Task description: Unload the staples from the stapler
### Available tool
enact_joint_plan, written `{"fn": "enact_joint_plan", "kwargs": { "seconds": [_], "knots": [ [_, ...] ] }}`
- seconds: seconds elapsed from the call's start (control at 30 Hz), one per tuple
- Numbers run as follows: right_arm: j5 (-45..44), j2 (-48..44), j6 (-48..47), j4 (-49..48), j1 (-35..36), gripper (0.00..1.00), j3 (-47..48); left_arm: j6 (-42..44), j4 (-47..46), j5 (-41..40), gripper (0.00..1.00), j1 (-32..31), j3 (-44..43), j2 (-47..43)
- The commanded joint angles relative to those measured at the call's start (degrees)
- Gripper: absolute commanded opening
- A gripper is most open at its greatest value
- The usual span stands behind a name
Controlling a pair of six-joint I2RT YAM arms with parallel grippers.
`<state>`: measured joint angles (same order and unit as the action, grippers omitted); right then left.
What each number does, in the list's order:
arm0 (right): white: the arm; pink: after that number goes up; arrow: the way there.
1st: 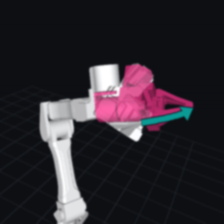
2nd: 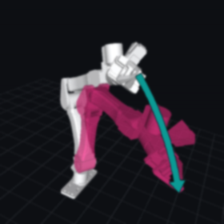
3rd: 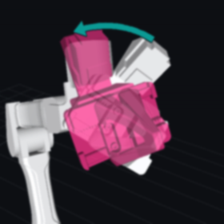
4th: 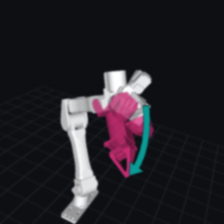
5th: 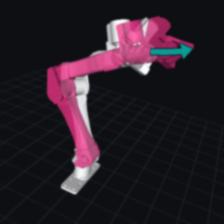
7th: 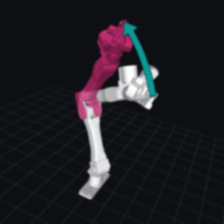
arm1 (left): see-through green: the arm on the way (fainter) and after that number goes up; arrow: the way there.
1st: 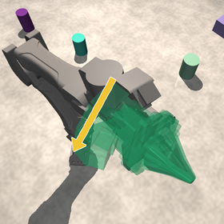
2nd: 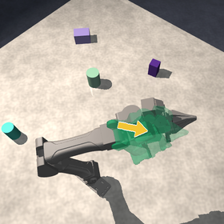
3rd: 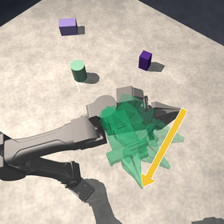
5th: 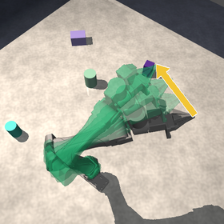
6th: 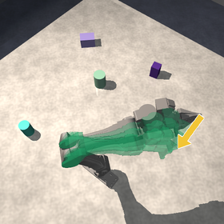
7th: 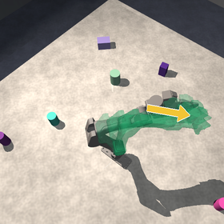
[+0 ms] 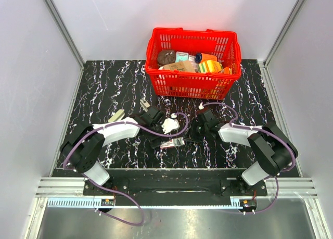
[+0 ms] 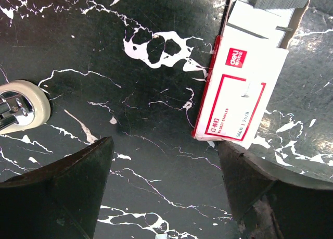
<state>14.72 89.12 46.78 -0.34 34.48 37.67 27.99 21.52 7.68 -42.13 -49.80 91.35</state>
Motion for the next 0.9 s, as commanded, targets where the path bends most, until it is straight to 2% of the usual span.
{"fn": "enact_joint_plan", "kwargs": {
  "seconds": [0.0,0.3,0.67,0.87],
  "knots": [
    [1.0,-1.1,0.8,-2.0,-0.4,0.15,-0.4,0.2,-1.5,-2.6,0.85,-0.3,-0.3,1.6],
    [0.3,-1.8,0.0,-1.0,-0.4,0.16,-0.9,0.5,-1.6,-2.8,0.85,-0.3,0.6,0.5],
    [5.8,1.8,2.5,-8.4,-0.4,0.14,-1.5,0.4,-1.6,-2.9,0.85,-0.3,0.1,0.9],
    [6.8,1.9,2.8,-9.2,-0.4,0.14,-1.8,0.5,-1.6,-3.0,0.85,-0.3,0.0,1.3]
  ]
}}
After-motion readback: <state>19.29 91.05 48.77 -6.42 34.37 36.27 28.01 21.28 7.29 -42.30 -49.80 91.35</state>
